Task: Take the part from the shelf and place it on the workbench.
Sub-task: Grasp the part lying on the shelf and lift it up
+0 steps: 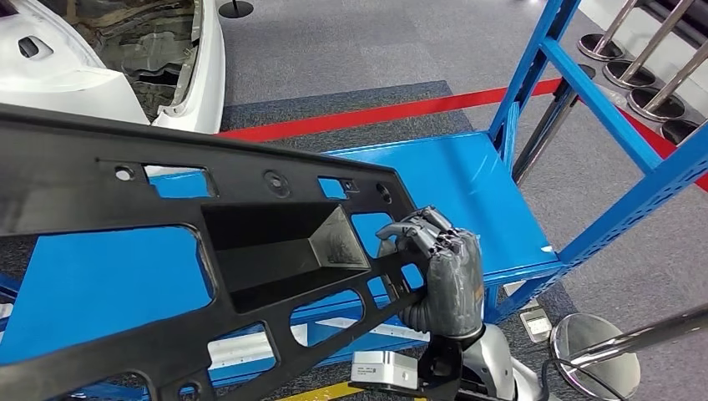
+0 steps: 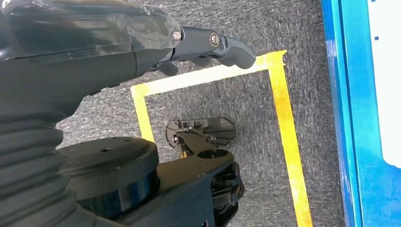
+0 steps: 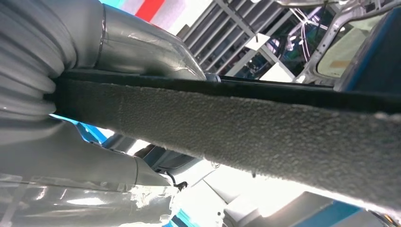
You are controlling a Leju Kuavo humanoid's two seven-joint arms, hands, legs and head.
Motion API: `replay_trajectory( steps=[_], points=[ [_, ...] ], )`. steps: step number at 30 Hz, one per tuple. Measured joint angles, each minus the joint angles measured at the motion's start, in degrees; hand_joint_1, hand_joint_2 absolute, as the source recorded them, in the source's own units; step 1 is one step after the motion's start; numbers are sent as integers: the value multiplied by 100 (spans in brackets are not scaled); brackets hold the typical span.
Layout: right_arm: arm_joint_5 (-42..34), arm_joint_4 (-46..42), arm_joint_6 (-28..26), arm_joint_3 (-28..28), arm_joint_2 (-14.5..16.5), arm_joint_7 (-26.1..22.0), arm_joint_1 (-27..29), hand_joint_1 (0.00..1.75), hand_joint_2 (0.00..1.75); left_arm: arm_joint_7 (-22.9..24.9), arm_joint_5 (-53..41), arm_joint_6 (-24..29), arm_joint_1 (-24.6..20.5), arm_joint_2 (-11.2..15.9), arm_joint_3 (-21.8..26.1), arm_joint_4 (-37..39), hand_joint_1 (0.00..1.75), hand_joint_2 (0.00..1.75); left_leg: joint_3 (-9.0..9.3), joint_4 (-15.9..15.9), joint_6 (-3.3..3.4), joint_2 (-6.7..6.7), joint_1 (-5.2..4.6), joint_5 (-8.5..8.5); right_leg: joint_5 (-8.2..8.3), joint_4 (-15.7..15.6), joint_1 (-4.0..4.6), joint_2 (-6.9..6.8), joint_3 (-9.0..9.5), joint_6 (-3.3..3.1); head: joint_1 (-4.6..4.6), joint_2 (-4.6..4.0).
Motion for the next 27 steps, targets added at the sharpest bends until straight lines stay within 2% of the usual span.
replay_trajectory(
  steps=[14, 18, 23, 25, 27],
  points=[
    [-622, 52, 3, 78, 5, -349, 13, 175, 175, 269, 151, 448, 35, -16, 26, 49, 0, 175, 0, -1, 0, 0, 0, 0, -1, 0, 0, -1, 1, -2, 1, 0],
    [-739, 102, 3, 98, 26, -409, 13, 175, 175, 287, 171, 548, 51, -17, 33, 55, 0, 175, -6, 21, 5, -2, -29, -10, 4, -13, -24, -2, 2, 6, -3, 0],
    [-806, 158, 3, 104, 66, -441, 31, 175, 175, 277, 197, 662, 72, -21, 76, 67, 0, 175, -4, 9, 38, -3, -37, -15, 11, -31, -39, -1, 9, 32, -10, 0],
    [-832, 169, 3, 104, 79, -468, 57, 175, 175, 274, 196, 690, 73, -35, 93, 74, 0, 175, 27, -64, 70, 10, 5, 20, -64, 63, -36, -1, -17, 54, -9, 0],
    [-885, 179, 2, 102, 93, -513, 95, 175, 175, 274, 194, 710, 74, -54, 110, 80, 0, 175, 54, -123, 95, 27, 43, 48, -345, 560, -41, 0, -248, 74, 27, 0]
  ],
)
